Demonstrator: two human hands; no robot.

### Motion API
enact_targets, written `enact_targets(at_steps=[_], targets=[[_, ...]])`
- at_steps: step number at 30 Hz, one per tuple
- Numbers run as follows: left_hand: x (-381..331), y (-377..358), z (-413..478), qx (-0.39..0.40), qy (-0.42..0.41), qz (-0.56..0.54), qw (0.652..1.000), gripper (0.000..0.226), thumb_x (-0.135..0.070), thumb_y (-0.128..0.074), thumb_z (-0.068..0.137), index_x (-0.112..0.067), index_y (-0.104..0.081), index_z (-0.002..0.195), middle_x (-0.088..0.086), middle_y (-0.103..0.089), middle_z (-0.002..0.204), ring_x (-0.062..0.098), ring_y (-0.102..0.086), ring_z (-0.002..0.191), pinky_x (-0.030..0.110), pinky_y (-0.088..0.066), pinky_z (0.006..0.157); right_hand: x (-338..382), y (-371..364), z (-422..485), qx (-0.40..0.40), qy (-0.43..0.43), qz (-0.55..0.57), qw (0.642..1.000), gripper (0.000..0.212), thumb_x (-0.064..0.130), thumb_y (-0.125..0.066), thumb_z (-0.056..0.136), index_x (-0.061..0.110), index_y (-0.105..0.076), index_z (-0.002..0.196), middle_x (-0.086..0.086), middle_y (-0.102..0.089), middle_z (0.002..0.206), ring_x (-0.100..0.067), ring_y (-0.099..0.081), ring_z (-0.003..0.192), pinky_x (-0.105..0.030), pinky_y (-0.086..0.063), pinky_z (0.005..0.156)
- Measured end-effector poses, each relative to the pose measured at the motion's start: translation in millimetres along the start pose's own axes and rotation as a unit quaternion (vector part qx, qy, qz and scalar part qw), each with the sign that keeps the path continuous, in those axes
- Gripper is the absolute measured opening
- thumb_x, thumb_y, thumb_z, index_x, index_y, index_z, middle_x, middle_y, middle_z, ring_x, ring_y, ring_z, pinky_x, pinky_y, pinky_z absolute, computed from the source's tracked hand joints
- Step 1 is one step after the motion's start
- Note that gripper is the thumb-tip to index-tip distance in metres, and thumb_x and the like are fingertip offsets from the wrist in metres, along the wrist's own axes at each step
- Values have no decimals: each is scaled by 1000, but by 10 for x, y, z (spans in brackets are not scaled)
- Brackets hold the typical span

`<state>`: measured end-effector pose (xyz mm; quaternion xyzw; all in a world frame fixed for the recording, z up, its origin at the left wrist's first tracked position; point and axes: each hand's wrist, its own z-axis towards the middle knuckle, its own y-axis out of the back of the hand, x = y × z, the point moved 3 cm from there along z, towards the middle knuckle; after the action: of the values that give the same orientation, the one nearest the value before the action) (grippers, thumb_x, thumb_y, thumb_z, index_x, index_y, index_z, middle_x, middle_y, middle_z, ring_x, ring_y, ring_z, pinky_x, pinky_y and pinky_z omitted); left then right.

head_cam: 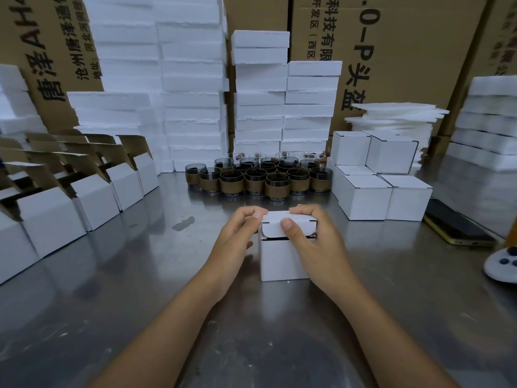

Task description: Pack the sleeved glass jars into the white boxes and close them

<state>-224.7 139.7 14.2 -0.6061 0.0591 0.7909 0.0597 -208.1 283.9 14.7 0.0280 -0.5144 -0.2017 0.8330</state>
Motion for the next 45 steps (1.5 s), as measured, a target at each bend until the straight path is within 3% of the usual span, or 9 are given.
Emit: enact_targets(at_steps=[5, 9, 13, 18, 24, 29, 35, 41, 45], targets=[[47, 26, 34, -10, 9, -4, 1000, 7, -39, -56, 89, -37, -62, 87, -10, -64, 98, 13, -58, 104, 46, -40, 104, -47, -5, 4, 38, -15, 3, 999, 34, 41, -66, 80, 28, -56, 110, 20, -47, 127, 12, -47, 106, 3, -32, 79], [83, 57, 66, -23, 18, -28, 999, 18, -20, -57, 90, -34, -59, 100, -9, -64, 101, 15, -60, 104, 35, -45, 97, -47, -10, 34, 48, -34, 31, 998, 10, 31, -55, 91, 36, -59, 99, 14, -44, 139, 7, -41, 118, 4, -27, 83], [76, 46, 65, -22, 11, -8, 1000, 26, -15, -56, 90, -33, -53, 108, -9, -61, 110, 6, -58, 104, 20, -45, 81, -39, -18, 36, 53, -13, 11, 998, 26, 13, -43, 97, 32, -59, 100, 17, -40, 135, 8, -35, 119, 10, -20, 81], [73, 49, 42, -38, 17, -23, 999, 28, -17, -59, 89, -28, -52, 113, -8, -60, 112, 6, -58, 104, 22, -46, 88, 8, -5, -55, 10, 92, -106, 990, 22, 32, -56, 91, 29, -56, 112, 15, -39, 135, 5, -35, 121, -7, -28, 96], [67, 41, 25, -45, 5, -18, 999, 30, -23, -63, 86, -26, -52, 114, -12, -58, 110, -9, -58, 94, 9, -45, 73, -15, -68, -116, 31, 90, -236, 967, 70, 62, -63, 65, 31, -45, 125, 13, -22, 141, -6, -25, 129, -26, -26, 103], [82, 16, 54, -45, -4, -18, 999, 26, -21, -60, 89, -22, -52, 114, -11, -56, 108, -21, -55, 79, -2, -41, 69, -101, -8, -73, 2, 41, -208, 977, 69, 38, -70, 71, 26, -38, 131, 14, -28, 125, -8, -38, 122, -21, -34, 91], [159, 13, 139, -72, -7, -2, 997, 17, -22, -54, 92, -21, -55, 109, -5, -59, 109, -4, -56, 98, 11, -43, 82, -121, 25, 44, -20, 35, -171, 985, 67, 24, -76, 66, 28, -45, 125, 16, -32, 115, 6, -34, 99, 5, -26, 73], [277, -19, 258, -84, -4, 85, 993, 8, -19, -53, 93, -26, -54, 94, 2, -58, 94, 14, -57, 85, 5, -41, 60, 126, 369, 541, -31, 95, -185, 978, 66, 26, -79, 64, 30, -50, 123, 15, -39, 122, 8, -38, 105, -21, -36, 91], [325, -4, 322, -78, 5, 92, 993, 7, -17, -54, 93, -23, -57, 92, 4, -58, 87, 19, -57, 79, 8, -41, 54, 238, 681, 1085, -65, 124, -225, 964, 67, 26, -79, 66, 27, -48, 126, 12, -36, 122, 10, -32, 98, -25, -38, 88]])
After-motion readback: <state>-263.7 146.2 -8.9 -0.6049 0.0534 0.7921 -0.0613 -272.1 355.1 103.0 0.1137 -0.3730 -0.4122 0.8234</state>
